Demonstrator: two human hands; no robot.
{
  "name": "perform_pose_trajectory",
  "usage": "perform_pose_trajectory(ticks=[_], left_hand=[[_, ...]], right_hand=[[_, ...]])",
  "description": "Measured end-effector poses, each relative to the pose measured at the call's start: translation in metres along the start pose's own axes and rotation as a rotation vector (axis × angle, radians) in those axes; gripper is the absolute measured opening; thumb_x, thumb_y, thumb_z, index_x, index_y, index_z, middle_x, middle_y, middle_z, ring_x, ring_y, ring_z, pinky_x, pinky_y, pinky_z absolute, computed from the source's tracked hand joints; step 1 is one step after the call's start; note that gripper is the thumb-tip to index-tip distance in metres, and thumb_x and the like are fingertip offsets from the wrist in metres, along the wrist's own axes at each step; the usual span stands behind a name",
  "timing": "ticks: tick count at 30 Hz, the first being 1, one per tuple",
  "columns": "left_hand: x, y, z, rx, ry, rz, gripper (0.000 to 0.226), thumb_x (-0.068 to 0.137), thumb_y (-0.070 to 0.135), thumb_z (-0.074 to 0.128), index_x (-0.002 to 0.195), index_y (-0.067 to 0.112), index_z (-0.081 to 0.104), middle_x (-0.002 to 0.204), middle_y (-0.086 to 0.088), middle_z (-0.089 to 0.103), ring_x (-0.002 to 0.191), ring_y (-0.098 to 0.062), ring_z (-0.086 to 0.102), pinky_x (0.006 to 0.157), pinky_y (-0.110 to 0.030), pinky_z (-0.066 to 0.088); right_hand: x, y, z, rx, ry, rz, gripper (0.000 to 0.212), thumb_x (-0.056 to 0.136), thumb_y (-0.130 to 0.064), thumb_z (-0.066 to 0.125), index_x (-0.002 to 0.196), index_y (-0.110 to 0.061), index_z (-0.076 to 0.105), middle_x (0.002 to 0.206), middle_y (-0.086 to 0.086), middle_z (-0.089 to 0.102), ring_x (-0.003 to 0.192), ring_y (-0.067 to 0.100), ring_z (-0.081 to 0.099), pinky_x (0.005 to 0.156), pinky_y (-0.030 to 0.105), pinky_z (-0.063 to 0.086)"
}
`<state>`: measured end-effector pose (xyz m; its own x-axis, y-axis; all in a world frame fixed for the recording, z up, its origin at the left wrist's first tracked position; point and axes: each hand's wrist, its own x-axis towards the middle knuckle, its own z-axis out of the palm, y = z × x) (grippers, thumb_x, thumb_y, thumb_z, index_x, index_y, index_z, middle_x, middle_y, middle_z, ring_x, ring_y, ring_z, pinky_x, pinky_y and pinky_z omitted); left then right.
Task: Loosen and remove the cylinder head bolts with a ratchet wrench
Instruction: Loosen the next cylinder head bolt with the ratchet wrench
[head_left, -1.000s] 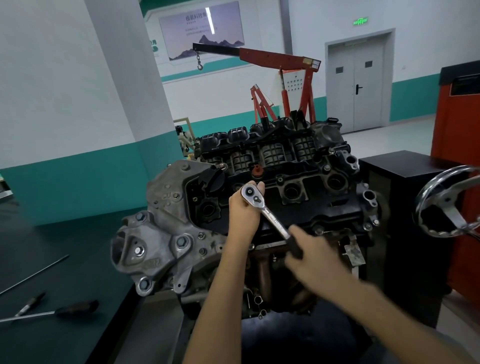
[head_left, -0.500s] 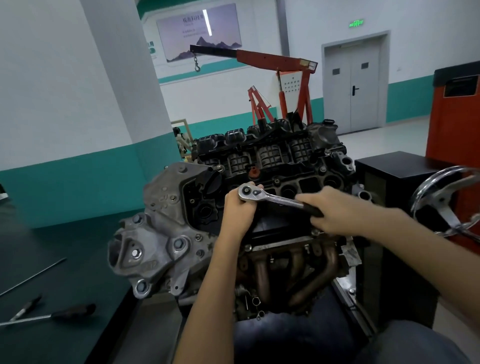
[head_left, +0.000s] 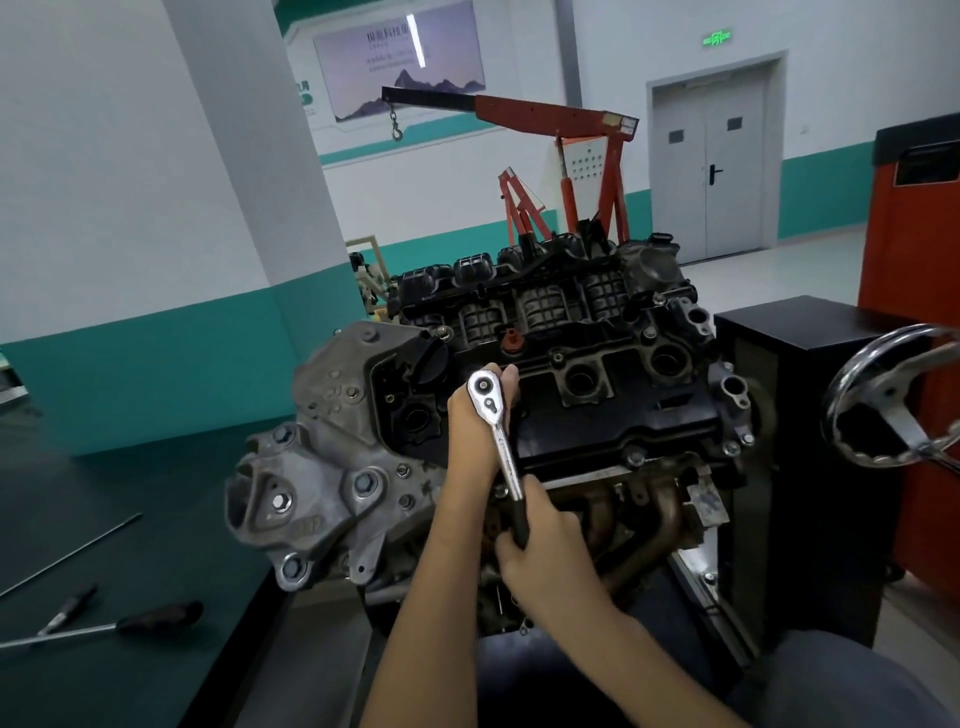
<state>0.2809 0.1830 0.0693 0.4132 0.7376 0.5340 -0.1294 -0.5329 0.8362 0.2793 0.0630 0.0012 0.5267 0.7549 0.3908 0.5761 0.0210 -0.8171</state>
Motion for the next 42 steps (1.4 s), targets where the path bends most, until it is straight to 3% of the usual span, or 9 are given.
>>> perform_pose_trajectory(ticks=[5,9,13,21,28,33,36,39,42], left_hand=[[0.004,-0.002,-0.004,0.008,-0.149,0.047,0.048,0.093,0.023,0.059,0.052,0.030,0.034,0.054,0.013,0.033,0.058,-0.008,0.030,0.057,-0.023,0.028],[0.005,-0.004,-0.003,-0.008,-0.104,0.045,0.042,0.091,0.008,0.056,0.059,0.034,0.063,0.071,0.005,0.060,0.081,-0.012,0.054,0.077,-0.031,0.043],[-0.006,-0.005,0.003,-0.093,0.005,0.048,0.043,0.095,0.010,0.057,0.057,0.024,0.042,0.054,0.016,0.044,0.059,0.001,0.041,0.060,-0.015,0.036],[0.000,0.002,0.010,0.028,0.079,-0.007,0.051,0.096,0.018,0.058,0.056,0.026,0.028,0.052,0.008,0.025,0.055,-0.010,0.025,0.061,-0.030,0.025],[0.005,-0.003,-0.002,0.008,-0.132,0.045,0.046,0.093,0.019,0.060,0.051,0.028,0.046,0.051,0.016,0.041,0.056,-0.002,0.037,0.060,-0.021,0.033],[0.005,-0.007,-0.001,-0.051,-0.071,0.025,0.035,0.093,0.009,0.057,0.065,0.029,0.064,0.064,0.021,0.061,0.070,0.006,0.056,0.075,-0.018,0.043],[-0.004,-0.007,0.002,-0.089,-0.051,0.045,0.041,0.096,0.019,0.059,0.058,0.025,0.044,0.054,0.016,0.044,0.056,0.001,0.041,0.058,-0.013,0.036],[-0.005,0.001,0.008,-0.050,-0.022,0.029,0.045,0.096,0.020,0.059,0.062,0.018,0.031,0.052,0.013,0.031,0.050,-0.003,0.029,0.051,-0.016,0.028],[-0.005,0.005,0.008,-0.019,0.009,0.042,0.047,0.097,0.015,0.058,0.064,0.018,0.025,0.059,0.006,0.023,0.053,-0.005,0.022,0.052,-0.020,0.024]], right_hand=[[0.048,0.014,-0.114,-0.434,-0.263,-0.207,0.034,0.079,-0.006,0.060,0.106,-0.026,0.055,0.065,-0.008,0.049,0.051,0.006,0.050,0.048,0.013,0.038],[0.100,-0.003,-0.161,-0.909,-0.263,-0.400,0.035,0.085,-0.018,0.059,0.116,-0.031,0.052,0.063,-0.016,0.041,0.056,0.008,0.050,0.058,0.023,0.039],[0.069,0.016,-0.128,-0.746,-0.136,-0.306,0.027,0.082,-0.020,0.059,0.103,-0.031,0.046,0.068,-0.005,0.049,0.066,0.024,0.060,0.056,0.027,0.041],[-0.003,0.006,0.004,0.051,0.016,-0.044,0.024,0.084,-0.007,0.053,0.099,-0.022,0.042,0.066,0.000,0.052,0.058,0.016,0.056,0.055,0.030,0.050],[0.050,0.018,-0.120,-0.453,-0.245,-0.243,0.030,0.081,-0.009,0.060,0.104,-0.028,0.052,0.067,-0.006,0.047,0.052,0.009,0.051,0.053,0.025,0.042],[0.094,-0.002,-0.157,-0.907,-0.255,-0.414,0.029,0.087,-0.021,0.058,0.114,-0.027,0.047,0.066,-0.012,0.039,0.064,0.020,0.054,0.059,0.029,0.043],[0.059,0.018,-0.124,-0.625,-0.145,-0.293,0.020,0.083,-0.019,0.059,0.098,-0.025,0.047,0.068,0.000,0.050,0.063,0.023,0.058,0.056,0.030,0.044],[0.014,0.023,-0.064,-0.170,-0.040,-0.111,0.022,0.081,-0.012,0.060,0.081,-0.024,0.041,0.060,0.000,0.048,0.048,0.005,0.049,0.046,0.019,0.040],[-0.004,0.012,-0.001,0.043,0.080,-0.040,0.023,0.081,-0.008,0.057,0.088,-0.024,0.043,0.061,-0.001,0.050,0.050,0.006,0.049,0.046,0.017,0.039]])
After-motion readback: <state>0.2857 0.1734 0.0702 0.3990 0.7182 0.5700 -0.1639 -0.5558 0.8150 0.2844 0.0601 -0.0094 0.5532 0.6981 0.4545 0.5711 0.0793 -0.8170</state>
